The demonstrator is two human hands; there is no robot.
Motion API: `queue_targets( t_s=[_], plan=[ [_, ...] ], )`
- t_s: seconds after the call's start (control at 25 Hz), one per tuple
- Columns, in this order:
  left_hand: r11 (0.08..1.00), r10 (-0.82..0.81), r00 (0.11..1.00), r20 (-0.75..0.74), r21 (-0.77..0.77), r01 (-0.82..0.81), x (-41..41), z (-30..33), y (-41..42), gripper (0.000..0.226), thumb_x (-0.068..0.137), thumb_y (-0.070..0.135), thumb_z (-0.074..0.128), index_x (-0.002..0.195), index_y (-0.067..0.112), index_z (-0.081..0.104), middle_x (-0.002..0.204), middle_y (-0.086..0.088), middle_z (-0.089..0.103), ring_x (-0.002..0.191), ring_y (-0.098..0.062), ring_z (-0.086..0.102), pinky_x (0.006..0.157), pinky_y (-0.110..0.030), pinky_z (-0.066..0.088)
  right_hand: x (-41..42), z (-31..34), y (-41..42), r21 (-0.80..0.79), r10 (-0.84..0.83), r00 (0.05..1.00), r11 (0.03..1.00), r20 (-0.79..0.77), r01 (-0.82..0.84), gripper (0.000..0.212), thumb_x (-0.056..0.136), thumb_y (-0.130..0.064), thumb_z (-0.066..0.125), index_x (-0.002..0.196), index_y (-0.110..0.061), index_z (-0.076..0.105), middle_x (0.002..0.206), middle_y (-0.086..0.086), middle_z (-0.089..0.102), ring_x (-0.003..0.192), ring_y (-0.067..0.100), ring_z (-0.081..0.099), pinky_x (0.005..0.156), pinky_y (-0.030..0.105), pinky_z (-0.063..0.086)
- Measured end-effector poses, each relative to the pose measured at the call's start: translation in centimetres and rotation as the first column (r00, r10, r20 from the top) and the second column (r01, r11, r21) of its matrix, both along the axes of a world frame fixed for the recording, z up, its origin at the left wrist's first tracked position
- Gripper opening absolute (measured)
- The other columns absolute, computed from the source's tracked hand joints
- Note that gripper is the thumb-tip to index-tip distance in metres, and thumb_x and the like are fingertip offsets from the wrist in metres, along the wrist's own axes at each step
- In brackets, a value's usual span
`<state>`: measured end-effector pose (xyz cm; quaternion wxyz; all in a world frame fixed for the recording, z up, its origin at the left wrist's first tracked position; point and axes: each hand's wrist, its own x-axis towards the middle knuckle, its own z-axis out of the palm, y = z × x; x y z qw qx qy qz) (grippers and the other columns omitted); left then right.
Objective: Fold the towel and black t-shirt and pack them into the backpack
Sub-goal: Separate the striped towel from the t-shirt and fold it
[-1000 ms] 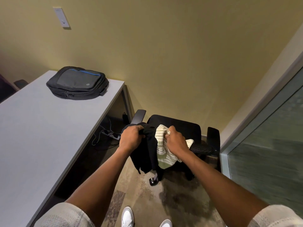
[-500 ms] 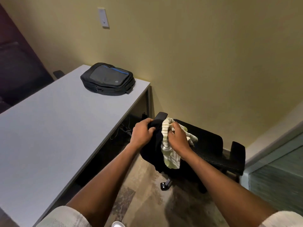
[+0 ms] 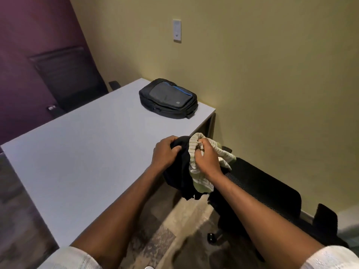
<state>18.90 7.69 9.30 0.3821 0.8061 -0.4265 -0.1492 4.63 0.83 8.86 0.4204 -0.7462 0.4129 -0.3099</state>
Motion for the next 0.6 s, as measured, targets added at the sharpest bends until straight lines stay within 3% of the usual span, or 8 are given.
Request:
queue_targets(
  t_s=[0.16, 0.48, 0.6],
  plan=[
    [0.995, 0.096, 0.995, -0.013, -0.017, -0.097, 6.2, 0.6, 2.8, 0.019, 0.087, 0.021, 0.065, 0.105, 0.024, 0.07, 0.1, 0.006, 0.072, 0.094, -0.02, 0.064, 0.085, -0.035, 0.05, 6.9, 1.0, 2.1, 0.007, 0.078, 0.997, 0.997, 0.001, -0.078, 0.016, 0.096, -0.009, 0.047, 0.098, -0.025, 0.052, 0.083, -0.007, 0.057, 0.08, 0.016, 0.053, 0.067, 0.028, 0.032],
    [0.954, 0.29, 0.956, -0.05, -0.061, -0.292, 17.9, 2.0, 8.7, 0.017, 0.089, 0.023, 0.063, 0.104, 0.024, 0.07, 0.096, 0.01, 0.07, 0.091, -0.016, 0.063, 0.082, -0.031, 0.049, 20.7, 1.9, 5.7, -0.028, 0.229, 0.973, 0.973, 0.024, -0.228, 0.013, 0.091, -0.008, 0.046, 0.097, -0.015, 0.056, 0.083, -0.005, 0.059, 0.083, 0.018, 0.056, 0.07, 0.03, 0.041],
    [0.931, 0.349, 0.934, -0.073, -0.086, -0.355, 21.2, 2.3, 10.7, 0.018, 0.09, 0.023, 0.061, 0.107, 0.023, 0.069, 0.1, 0.007, 0.071, 0.093, -0.017, 0.064, 0.084, -0.031, 0.05, 24.9, 2.5, 6.9, -0.046, 0.296, 0.955, 0.954, 0.033, -0.295, 0.013, 0.091, -0.01, 0.046, 0.095, -0.018, 0.055, 0.083, -0.005, 0.059, 0.08, 0.013, 0.055, 0.067, 0.023, 0.04]
  ],
)
